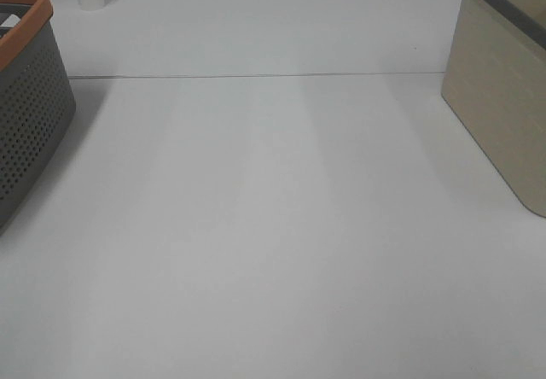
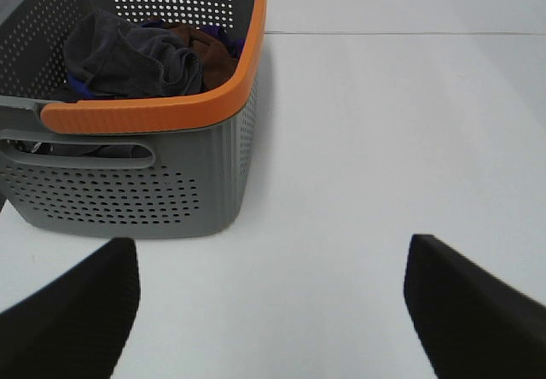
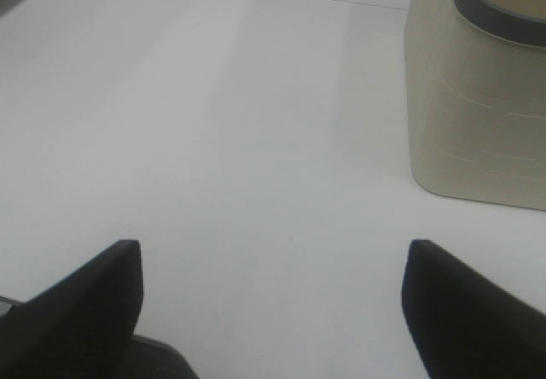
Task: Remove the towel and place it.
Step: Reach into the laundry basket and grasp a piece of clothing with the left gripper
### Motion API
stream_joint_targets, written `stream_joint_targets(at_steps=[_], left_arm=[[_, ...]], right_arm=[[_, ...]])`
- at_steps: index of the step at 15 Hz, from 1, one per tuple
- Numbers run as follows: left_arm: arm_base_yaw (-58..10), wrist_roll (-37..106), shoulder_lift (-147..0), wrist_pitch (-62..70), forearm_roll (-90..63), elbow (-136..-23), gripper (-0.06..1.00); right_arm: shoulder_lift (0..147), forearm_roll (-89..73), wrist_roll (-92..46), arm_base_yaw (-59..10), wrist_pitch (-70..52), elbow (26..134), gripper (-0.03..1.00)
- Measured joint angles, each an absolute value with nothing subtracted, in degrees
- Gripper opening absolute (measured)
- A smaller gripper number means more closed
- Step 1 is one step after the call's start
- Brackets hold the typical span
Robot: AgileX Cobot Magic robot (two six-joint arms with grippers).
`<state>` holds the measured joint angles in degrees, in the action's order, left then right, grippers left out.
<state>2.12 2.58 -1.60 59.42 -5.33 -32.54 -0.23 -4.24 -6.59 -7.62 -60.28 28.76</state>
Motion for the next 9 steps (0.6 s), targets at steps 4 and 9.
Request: stream_joint_targets(at_steps=[4, 9], left_arm=[[2.1, 2.5, -7.6, 59.3, -3.8, -35.2, 0.79], [2.1, 2.5, -14.0, 59.1, -1.0, -38.0, 0.79]], right_arm=[[-0.2, -4.2, -6.6, -7.6, -60.3, 28.8, 0.8], [-0.2, -4.2, -6.6, -7.6, -60.3, 28.8, 0.8]])
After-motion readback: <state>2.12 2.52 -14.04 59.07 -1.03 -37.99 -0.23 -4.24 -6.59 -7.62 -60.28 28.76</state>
